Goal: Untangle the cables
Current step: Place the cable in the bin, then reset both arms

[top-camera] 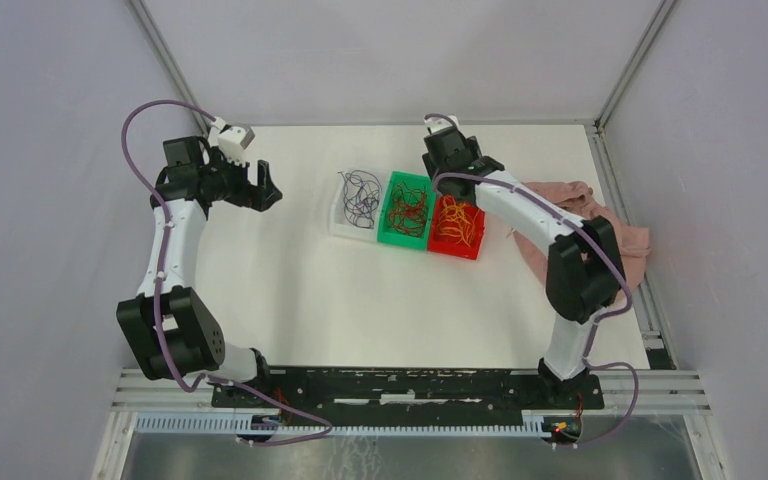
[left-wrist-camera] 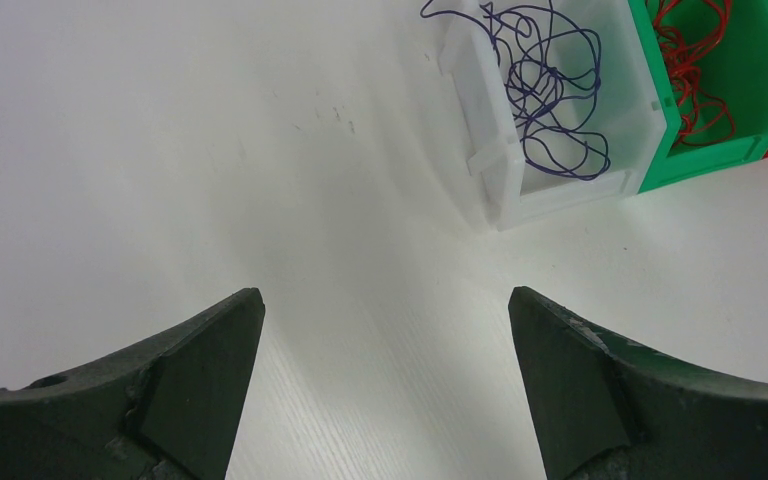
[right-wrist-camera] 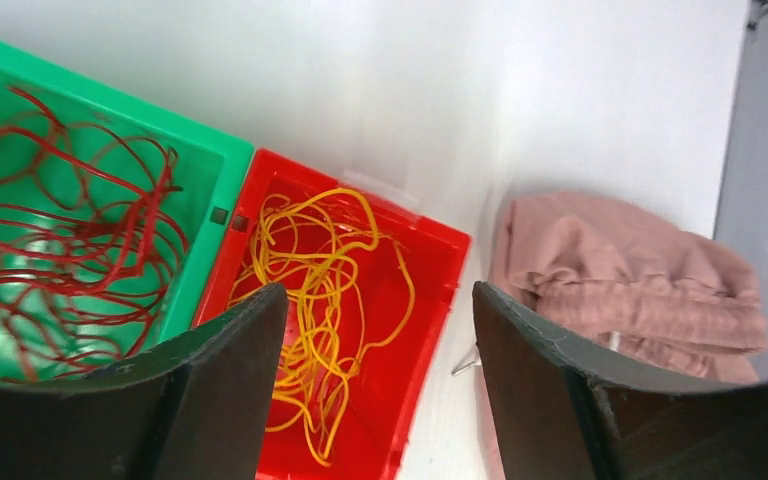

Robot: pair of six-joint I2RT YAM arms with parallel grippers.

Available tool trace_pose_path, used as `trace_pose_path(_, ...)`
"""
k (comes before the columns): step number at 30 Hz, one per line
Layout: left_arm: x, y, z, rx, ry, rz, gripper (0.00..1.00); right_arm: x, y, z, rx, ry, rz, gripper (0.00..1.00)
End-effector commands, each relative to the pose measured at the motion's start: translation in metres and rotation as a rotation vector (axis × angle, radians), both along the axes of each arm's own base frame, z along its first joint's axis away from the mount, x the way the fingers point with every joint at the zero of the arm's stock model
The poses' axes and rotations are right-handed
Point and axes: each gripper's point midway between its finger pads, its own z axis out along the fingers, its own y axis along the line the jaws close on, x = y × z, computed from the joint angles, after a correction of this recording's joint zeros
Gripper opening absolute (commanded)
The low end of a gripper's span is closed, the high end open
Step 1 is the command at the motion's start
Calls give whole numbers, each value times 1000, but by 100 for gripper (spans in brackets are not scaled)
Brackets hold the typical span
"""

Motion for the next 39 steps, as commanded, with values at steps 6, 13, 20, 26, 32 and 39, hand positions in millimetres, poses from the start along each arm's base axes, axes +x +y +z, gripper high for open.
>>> trace_pose_path(6,5,-3,30,-48,-76,32,99,-31,-30,90,185,-199,-81,90)
trace_pose_path(13,4,-9,-4,-152,-59,101,99,-77,-121,62,389,-356,-347,99)
trace_pose_path(20,2,-7,-57,-213,-191,189,99,-129,-221,30,159,-575,-700,99)
trace_pose_path(26,3,-3,-83,-192,-340,236,99,-140,-249,0,69,-539,-799,99)
trace_pose_path(32,-7,-7,-98,-188,-440,248,99,-127,-251,-23,152,-595,-723,99)
trace_pose_path(39,-32,-13,-99,-105,-578,307,99,-92,-232,-44,207,-589,-562,96)
